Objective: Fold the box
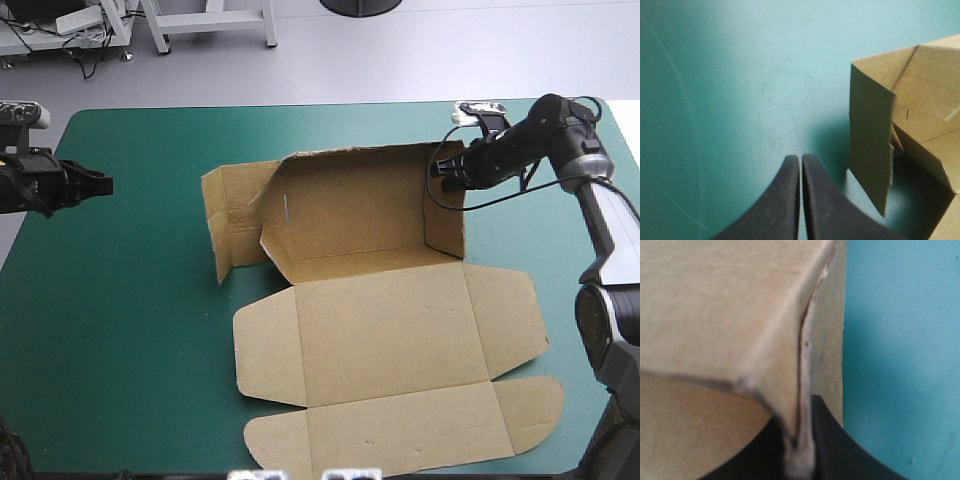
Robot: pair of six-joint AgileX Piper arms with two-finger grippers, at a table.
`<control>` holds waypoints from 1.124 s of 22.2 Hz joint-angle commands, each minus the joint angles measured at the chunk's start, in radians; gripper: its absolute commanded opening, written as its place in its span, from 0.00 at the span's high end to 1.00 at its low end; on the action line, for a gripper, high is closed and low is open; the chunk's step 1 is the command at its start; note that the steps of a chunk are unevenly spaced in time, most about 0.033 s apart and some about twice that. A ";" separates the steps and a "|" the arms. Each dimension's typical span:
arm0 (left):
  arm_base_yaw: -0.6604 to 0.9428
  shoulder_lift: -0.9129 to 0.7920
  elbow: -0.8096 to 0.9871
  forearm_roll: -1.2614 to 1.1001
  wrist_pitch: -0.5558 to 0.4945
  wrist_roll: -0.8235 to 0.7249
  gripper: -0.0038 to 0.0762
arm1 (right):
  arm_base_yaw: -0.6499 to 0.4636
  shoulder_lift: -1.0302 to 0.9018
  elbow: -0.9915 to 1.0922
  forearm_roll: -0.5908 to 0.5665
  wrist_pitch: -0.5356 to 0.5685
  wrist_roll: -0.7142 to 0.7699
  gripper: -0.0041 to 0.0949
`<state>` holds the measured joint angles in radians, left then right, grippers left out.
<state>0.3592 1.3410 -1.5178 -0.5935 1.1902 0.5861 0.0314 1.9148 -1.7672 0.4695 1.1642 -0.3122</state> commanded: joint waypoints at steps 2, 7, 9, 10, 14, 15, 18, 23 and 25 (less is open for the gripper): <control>0.008 -0.025 0.027 -0.060 -0.025 0.050 0.95 | 0.075 0.057 0.001 -0.083 0.040 0.011 0.96; 0.008 -0.002 0.052 -0.066 -0.026 0.058 0.95 | 0.104 0.075 0.001 -0.161 -0.121 -0.014 0.82; 0.008 0.006 0.052 -0.070 -0.026 0.062 0.95 | 0.104 0.075 0.001 -0.162 -0.110 -0.014 0.70; 0.008 0.006 0.052 -0.070 -0.027 0.062 0.95 | 0.104 0.075 0.001 -0.162 -0.108 -0.014 0.64; 0.008 0.013 0.052 -0.074 -0.027 0.069 0.95 | 0.104 0.072 -0.067 -0.153 -0.080 0.002 0.57; 0.008 0.015 0.052 -0.074 -0.024 0.069 0.95 | 0.104 0.072 -0.092 -0.155 -0.065 0.005 0.57; 0.008 0.017 0.052 -0.074 -0.022 0.069 0.95 | 0.104 0.072 -0.206 -0.178 0.004 0.021 0.57; 0.008 0.017 0.052 -0.074 -0.022 0.081 0.95 | 0.104 0.072 -0.361 -0.233 0.091 0.058 0.57; 0.008 0.017 0.052 -0.079 -0.022 0.081 0.95 | 0.104 0.062 -0.395 -0.249 0.091 0.098 0.57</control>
<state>0.3674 1.3857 -1.4397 -0.6180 1.1952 0.6611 0.1397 2.0473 -2.0852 0.2341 1.2310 -0.2530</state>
